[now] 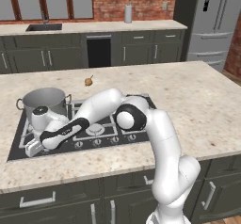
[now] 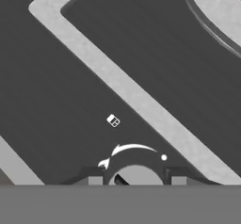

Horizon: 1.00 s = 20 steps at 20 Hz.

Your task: Turn on the burner for the pot on the stove. Wait thirty seconds for the pot to heat up. Then add the onion to the pot.

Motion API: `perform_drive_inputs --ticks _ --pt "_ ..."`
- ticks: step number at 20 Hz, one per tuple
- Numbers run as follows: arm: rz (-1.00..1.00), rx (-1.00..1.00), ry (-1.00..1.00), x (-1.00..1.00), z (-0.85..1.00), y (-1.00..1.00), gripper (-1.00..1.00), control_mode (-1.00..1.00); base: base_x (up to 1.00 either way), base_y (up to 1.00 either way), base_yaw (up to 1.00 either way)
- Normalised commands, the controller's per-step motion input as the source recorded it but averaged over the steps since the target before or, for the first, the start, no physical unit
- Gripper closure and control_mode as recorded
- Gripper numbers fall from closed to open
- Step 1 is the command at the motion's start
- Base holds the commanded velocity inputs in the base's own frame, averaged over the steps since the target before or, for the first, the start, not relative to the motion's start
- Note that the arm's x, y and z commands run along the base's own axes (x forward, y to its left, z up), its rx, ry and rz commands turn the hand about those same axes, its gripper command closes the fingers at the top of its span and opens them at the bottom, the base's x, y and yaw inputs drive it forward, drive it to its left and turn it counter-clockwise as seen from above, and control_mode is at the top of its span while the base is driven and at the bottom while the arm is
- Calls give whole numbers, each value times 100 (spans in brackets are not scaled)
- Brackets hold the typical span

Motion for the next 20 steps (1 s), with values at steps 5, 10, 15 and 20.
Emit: perform_drive_inputs --ticks 5,10,15,20 --pt "1 0 0 0 0 16 -100 -100 0 0 0" --pt "0 0 0 -1 0 6 -100 -100 0 0 0" --pt "0 0 0 -14 18 0 -100 -100 0 0 0" --pt "2 0 -5 -58 58 -12 -100 -100 0 0 0"
